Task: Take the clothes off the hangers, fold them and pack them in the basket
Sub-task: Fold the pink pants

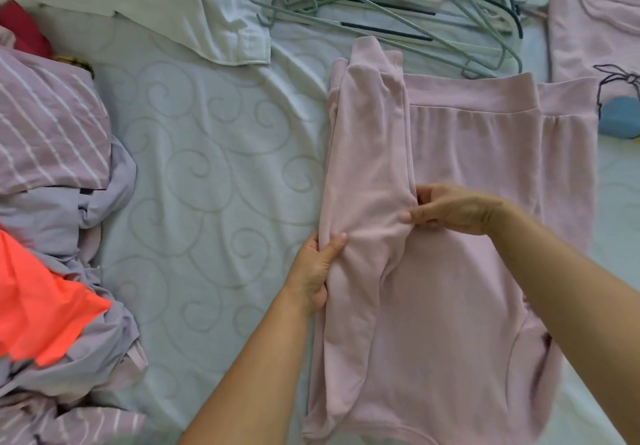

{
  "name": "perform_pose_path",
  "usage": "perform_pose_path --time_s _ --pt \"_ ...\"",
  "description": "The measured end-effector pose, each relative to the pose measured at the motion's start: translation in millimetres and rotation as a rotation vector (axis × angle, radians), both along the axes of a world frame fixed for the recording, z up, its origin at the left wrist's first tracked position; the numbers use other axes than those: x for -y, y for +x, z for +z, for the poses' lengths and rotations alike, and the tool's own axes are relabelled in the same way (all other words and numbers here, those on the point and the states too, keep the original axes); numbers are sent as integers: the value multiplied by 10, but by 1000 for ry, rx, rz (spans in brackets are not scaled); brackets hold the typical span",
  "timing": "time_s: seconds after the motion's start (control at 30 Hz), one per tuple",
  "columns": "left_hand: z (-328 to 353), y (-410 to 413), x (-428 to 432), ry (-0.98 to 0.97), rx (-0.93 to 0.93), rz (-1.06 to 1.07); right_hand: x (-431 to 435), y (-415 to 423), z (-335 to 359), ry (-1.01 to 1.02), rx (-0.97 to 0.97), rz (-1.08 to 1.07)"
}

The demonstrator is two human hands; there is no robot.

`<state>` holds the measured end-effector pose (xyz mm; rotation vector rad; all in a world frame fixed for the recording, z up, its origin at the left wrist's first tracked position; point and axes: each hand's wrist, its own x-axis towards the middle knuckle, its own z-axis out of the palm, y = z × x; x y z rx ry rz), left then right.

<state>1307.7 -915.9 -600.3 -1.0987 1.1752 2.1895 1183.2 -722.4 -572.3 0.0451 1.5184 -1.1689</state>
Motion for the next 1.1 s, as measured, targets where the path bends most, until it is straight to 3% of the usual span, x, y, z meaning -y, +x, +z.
perform_pose_path --time_s 0.13,0.27,0.4,0.57,0.73,0.93,1.1 --pt "-31 -26 -13 -55 6 14 -100 108 14 120 5 -17" --pt "-8 38 -24 -93 -23 -13 -186 302 -71 -28 45 -141" --pt "93 441 28 -121 6 -127 -125 548 -77 6 22 -54" --pt "114 1025 10 -60 119 -87 -61 718 -62 12 21 -367" --pt "160 1140 -43 -7 84 -40 -77 920 -91 17 -30 -199" --pt "193 1693 -102 -160 156 -212 -52 995 -101 96 -133 -274" --pt "186 1887 -9 -216 257 -53 -27 1022 -129 244 -210 -218"
